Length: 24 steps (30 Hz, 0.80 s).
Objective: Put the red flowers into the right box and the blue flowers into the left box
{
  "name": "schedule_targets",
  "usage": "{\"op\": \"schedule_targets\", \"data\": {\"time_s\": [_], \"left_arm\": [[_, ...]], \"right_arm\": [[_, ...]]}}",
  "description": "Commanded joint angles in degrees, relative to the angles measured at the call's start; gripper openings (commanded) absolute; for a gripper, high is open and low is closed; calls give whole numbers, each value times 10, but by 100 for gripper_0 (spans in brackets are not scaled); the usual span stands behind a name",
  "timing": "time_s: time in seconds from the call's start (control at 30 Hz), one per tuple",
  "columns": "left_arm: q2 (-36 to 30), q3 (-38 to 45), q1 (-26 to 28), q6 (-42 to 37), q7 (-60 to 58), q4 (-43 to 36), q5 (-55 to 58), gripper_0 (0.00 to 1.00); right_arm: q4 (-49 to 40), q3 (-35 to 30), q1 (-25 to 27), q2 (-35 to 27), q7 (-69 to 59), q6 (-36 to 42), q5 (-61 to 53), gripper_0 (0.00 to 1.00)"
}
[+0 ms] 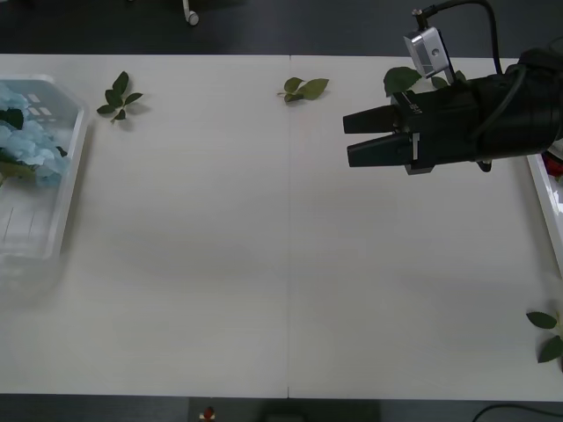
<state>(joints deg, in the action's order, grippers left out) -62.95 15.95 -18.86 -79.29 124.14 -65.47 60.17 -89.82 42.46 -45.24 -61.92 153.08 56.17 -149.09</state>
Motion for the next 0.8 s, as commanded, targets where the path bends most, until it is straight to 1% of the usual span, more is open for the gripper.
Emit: {"op": "schedule_targets", "data": {"time_s": [0.03,0.17,0.3,0.4,0.5,0.53,0.57,0.6,0.63,0.7,0.8], "left_arm": [[-19,-40,-19,48,-43,17,-11,0],[-18,-103,-26,96,-77,32,-9,0],[-18,-143,-26,115,-101,32,-3,0],[-14,-156,-26,126,-105,32,-5,0],[-12,-156,-26,126,-107,33,-8,0],[-12,-156,-26,126,-108,33,-6,22],[-13,-154,-25,127,-107,33,-4,66],[-12,-152,-25,127,-107,33,-3,81],[-13,-145,-25,126,-105,32,-2,100],[-13,-134,-26,125,-99,32,-1,100],[-12,-97,-26,99,-80,30,2,100]], "right_arm": [[-5,4,-14,4,19,-2,-2,95],[-5,4,-14,4,19,-2,-2,94],[-5,4,-14,4,19,-2,-2,95],[-5,4,-14,4,19,-2,-2,90],[-5,4,-14,4,19,-2,-2,81],[-5,4,-14,4,19,-2,-2,78],[-5,4,-14,4,19,-2,-2,76],[-5,4,-14,4,19,-2,-2,76],[-5,4,-14,4,19,-2,-2,74],[-5,4,-14,4,19,-2,-2,71],[-5,4,-14,4,19,-2,-2,71]]}}
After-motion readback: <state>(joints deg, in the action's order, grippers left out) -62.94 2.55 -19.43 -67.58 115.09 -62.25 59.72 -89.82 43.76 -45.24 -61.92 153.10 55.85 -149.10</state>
